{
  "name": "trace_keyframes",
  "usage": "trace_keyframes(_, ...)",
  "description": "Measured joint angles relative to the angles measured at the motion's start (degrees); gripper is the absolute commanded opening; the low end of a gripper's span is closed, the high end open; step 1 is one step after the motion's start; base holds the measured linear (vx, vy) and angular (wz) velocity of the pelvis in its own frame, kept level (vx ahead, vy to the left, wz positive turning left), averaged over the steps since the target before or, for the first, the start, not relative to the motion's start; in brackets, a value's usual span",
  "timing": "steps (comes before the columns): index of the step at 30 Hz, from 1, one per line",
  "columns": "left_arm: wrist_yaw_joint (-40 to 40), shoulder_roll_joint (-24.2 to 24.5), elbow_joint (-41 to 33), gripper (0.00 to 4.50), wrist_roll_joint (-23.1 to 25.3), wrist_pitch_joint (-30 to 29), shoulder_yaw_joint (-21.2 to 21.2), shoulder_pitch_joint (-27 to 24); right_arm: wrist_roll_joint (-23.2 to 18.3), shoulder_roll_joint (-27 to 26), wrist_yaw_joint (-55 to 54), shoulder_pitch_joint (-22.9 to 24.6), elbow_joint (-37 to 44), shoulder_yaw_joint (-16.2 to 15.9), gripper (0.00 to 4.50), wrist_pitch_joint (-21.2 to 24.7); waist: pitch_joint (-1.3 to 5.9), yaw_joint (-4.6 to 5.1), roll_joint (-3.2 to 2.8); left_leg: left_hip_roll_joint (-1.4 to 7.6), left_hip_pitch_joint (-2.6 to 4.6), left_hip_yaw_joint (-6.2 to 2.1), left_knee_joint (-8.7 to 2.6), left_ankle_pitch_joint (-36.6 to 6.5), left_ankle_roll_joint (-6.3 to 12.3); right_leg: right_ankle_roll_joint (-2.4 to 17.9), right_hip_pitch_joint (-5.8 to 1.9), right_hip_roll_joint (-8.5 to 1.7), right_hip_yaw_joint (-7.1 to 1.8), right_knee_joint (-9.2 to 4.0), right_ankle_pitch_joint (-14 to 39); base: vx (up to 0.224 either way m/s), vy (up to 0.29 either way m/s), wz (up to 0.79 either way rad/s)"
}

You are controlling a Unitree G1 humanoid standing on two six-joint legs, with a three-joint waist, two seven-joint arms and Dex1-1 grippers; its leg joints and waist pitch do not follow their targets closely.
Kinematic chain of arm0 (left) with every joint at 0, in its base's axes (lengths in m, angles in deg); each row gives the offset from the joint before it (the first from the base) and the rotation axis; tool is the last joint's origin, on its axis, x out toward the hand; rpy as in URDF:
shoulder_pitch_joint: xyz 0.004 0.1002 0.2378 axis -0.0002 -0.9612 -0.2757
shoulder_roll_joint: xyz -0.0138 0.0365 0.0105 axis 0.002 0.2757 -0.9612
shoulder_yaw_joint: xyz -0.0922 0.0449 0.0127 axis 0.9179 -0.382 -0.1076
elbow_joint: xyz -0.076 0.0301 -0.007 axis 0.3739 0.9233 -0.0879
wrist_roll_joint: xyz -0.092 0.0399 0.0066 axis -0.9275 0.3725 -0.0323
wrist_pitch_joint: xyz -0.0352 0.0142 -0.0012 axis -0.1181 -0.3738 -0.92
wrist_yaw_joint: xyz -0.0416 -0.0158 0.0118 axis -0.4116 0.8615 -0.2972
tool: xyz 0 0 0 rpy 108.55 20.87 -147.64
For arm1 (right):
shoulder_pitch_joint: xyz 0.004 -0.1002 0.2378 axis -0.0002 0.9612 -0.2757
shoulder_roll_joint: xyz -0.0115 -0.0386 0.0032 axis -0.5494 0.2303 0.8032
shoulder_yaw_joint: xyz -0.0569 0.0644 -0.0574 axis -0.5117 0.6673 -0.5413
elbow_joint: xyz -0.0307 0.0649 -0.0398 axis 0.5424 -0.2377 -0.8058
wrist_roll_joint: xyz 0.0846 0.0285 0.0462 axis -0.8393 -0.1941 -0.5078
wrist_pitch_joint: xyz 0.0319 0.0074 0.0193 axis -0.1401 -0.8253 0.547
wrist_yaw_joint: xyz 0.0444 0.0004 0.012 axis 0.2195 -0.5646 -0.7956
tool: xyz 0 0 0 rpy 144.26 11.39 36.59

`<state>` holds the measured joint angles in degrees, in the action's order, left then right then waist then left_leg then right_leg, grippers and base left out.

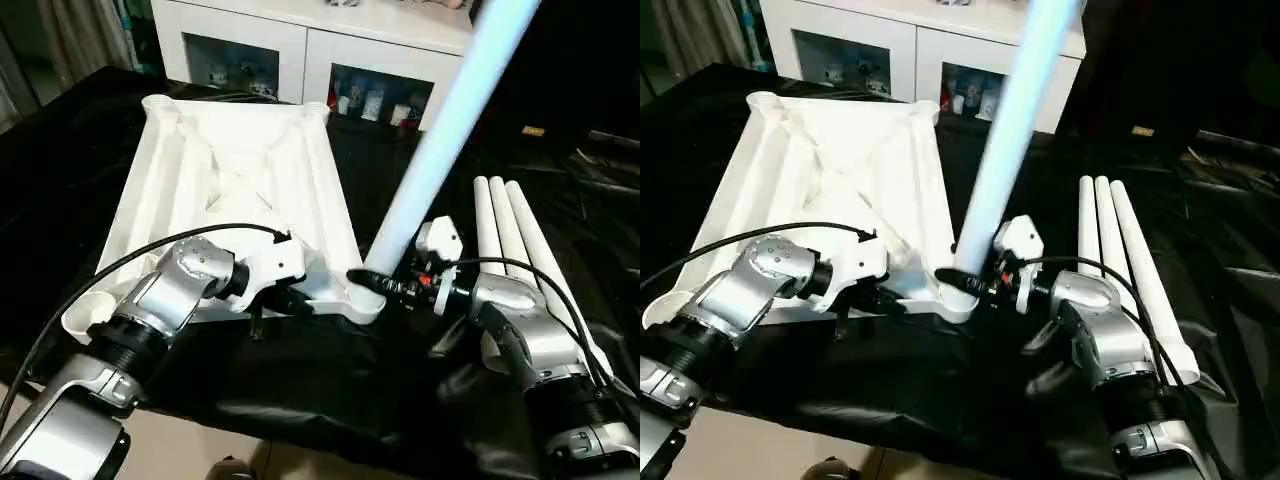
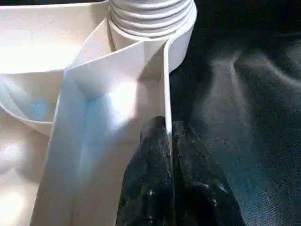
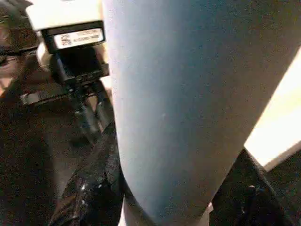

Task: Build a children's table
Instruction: Insert table leg to table base

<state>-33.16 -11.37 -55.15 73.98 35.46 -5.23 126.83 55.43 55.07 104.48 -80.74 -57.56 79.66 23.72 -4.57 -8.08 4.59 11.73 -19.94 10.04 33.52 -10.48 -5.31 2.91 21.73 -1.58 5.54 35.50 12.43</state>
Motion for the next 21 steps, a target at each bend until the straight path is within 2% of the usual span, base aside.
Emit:
trace_keyframes(7,-3.11,1.18,-1.53,0.0,-0.72,0.42,0.04,-1.06,-0.19,0.08,3.57,0.24,0.65,-0.76,1.86,0.09,0.35,0.05,0.26,-0.02,0.03,0.05,-0.21,-0.04,0.05,0.21,-0.01,0.0,0.0,-0.27,-0.13,0.0,0.0,0.0)
trace_keyframes(14,-7.54,2.39,-2.89,0.0,-1.14,2.48,-0.13,-2.25,-1.45,2.12,7.7,3.89,6.22,-2.24,1.86,0.54,0.37,-0.18,0.26,-0.03,0.07,0.05,-0.35,-0.06,0.08,0.12,-0.18,-0.03,-0.01,-0.42,0.0,0.0,0.0,0.0)
trace_keyframes(21,-7.97,2.32,-2.22,0.0,-1.05,3.0,-0.3,-2.33,-1.46,1.93,7.8,4.63,6.45,-2.47,1.86,0.44,0.34,-0.11,0.24,-0.07,0.8,0.07,-0.59,-0.06,0.08,-0.26,-0.82,-0.06,-0.01,-0.59,0.31,0.0,0.0,0.0)
